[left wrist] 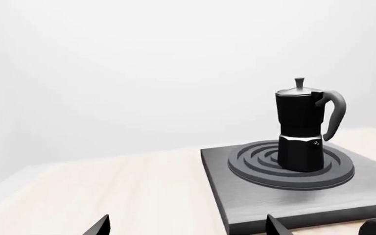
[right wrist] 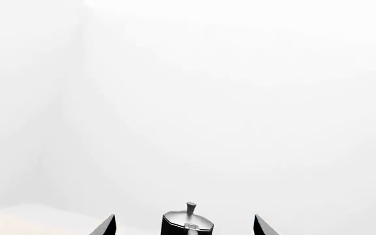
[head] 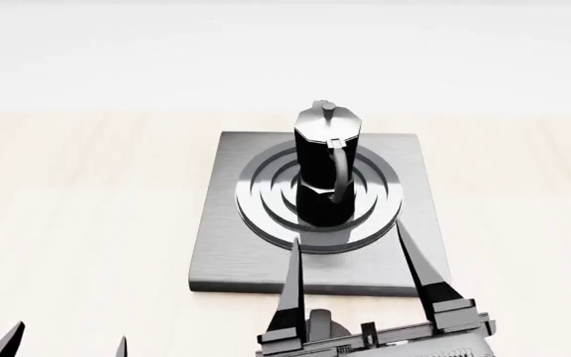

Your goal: Put the moka pot on the stove.

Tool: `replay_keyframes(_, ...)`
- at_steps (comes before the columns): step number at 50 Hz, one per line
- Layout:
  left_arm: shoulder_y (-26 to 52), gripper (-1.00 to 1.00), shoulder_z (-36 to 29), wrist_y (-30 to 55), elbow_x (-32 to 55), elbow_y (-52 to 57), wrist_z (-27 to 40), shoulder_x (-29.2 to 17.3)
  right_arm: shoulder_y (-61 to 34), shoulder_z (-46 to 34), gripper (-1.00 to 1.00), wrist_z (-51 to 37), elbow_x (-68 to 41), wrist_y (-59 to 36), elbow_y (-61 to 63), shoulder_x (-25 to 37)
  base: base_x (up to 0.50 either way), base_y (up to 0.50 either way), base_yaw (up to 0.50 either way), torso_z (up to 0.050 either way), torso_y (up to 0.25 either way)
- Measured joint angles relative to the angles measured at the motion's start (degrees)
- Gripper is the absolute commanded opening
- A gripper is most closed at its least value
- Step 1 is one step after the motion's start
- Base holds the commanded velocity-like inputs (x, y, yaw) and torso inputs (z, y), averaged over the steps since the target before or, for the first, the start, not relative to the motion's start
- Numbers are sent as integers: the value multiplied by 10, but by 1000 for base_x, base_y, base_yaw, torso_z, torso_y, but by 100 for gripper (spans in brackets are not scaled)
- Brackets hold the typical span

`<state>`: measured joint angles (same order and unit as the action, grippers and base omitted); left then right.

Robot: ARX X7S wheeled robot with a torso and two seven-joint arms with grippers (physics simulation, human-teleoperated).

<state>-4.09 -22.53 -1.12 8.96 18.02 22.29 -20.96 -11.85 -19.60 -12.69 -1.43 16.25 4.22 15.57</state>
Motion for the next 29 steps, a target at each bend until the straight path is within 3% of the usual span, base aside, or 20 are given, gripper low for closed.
replay_keyframes(29, 3, 100, -5, -5, 3, -11, 1, -1, 38, -13, 100, -19, 32, 38, 41, 15, 0, 0, 0, 0, 0)
